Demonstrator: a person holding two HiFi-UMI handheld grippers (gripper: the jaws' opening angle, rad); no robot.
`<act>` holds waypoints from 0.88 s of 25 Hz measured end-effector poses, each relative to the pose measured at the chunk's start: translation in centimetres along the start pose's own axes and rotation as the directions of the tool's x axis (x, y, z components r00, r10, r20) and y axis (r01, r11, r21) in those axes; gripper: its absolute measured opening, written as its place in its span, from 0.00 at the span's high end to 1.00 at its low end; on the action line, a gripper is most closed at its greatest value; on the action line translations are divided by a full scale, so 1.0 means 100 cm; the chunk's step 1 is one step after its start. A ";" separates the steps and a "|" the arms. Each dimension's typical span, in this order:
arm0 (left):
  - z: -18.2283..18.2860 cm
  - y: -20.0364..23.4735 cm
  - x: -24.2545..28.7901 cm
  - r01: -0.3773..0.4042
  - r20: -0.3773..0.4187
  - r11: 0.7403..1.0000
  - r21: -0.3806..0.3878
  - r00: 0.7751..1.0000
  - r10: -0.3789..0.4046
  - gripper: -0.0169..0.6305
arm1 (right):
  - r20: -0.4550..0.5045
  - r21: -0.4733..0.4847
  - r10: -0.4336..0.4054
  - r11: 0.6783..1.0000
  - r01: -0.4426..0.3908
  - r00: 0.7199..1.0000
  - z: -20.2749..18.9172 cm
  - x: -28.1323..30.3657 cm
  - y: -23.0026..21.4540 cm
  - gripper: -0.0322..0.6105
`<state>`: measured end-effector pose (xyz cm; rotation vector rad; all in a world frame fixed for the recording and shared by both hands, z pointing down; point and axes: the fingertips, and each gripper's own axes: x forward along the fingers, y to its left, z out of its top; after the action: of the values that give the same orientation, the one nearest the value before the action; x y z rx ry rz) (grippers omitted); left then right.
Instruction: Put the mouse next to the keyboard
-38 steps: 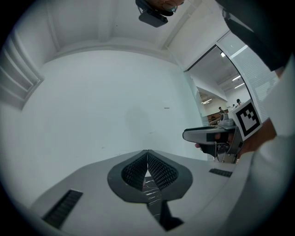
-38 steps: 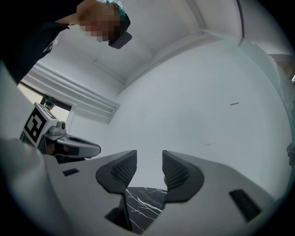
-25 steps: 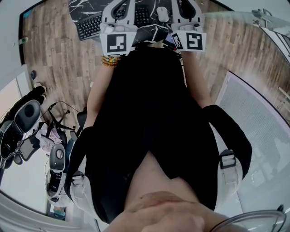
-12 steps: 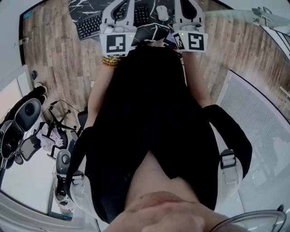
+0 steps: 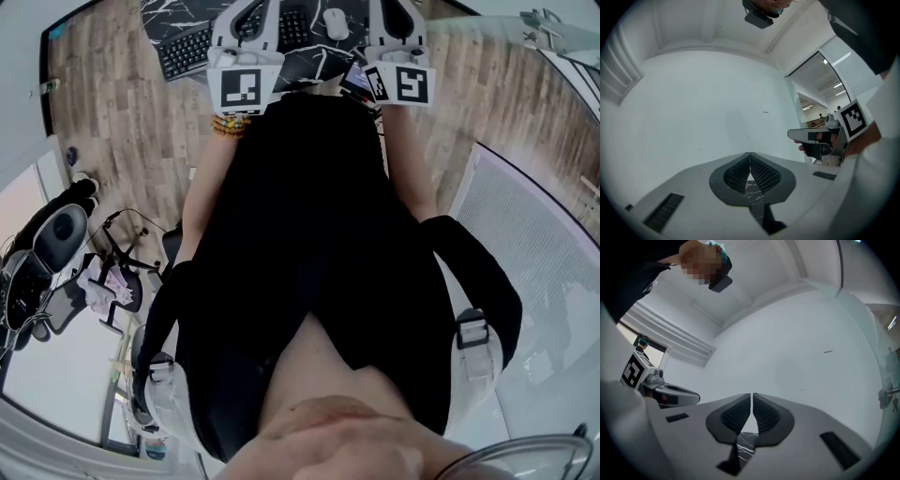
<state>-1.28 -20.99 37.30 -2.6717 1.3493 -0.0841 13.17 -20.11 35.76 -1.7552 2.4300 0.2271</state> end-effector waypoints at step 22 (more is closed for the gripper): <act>-0.005 -0.001 -0.005 0.008 -0.010 1.000 0.003 1.000 -0.008 0.95 | -0.020 -0.009 -0.025 1.000 0.024 0.999 -0.004 -0.006 -0.011 0.89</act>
<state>-1.55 -20.54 37.83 -2.6777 1.3409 -0.1007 14.38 -19.95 36.19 -1.7985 2.4232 0.2186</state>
